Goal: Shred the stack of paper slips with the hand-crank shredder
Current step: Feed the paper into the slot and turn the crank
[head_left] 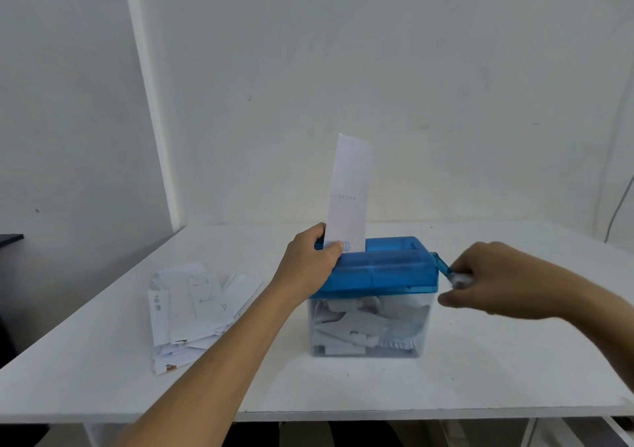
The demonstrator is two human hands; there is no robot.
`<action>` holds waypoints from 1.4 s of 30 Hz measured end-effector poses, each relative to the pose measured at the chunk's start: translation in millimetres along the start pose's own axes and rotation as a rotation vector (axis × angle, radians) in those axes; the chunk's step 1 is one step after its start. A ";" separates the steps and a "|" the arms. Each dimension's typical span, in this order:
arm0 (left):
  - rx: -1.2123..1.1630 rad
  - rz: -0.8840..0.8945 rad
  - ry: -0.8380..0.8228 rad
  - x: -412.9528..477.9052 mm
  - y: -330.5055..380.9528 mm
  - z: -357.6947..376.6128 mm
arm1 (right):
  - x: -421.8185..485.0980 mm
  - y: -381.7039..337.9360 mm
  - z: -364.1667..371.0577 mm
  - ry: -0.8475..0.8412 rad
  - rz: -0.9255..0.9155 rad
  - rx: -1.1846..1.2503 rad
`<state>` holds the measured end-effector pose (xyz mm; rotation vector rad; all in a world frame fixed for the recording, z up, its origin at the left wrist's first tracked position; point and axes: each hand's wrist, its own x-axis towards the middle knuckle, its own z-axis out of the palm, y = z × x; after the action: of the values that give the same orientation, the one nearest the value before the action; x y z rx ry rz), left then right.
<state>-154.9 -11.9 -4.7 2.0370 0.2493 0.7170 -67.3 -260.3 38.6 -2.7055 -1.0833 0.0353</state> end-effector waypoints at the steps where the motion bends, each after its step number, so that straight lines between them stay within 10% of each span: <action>1: -0.010 0.004 0.001 0.7 -0.6 -1.0 | 1.7 0.3 -5.5 -0.002 -0.013 0.028; 17: 0.085 0.031 -0.036 0.6 -1.6 -1.8 | 76.2 9.2 6.7 0.506 -0.022 0.511; 32: 0.069 -0.021 -0.164 -2.0 2.1 -3.7 | 68.7 18.7 94.5 0.149 0.261 0.816; 42: 0.109 -0.061 -0.177 -3.6 10.4 -3.8 | 3.4 24.2 86.5 0.132 0.058 0.750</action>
<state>-161.1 -16.5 4.0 2.1716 0.2516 0.4908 -57.6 -257.6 -50.7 -2.0269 -0.7481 0.2209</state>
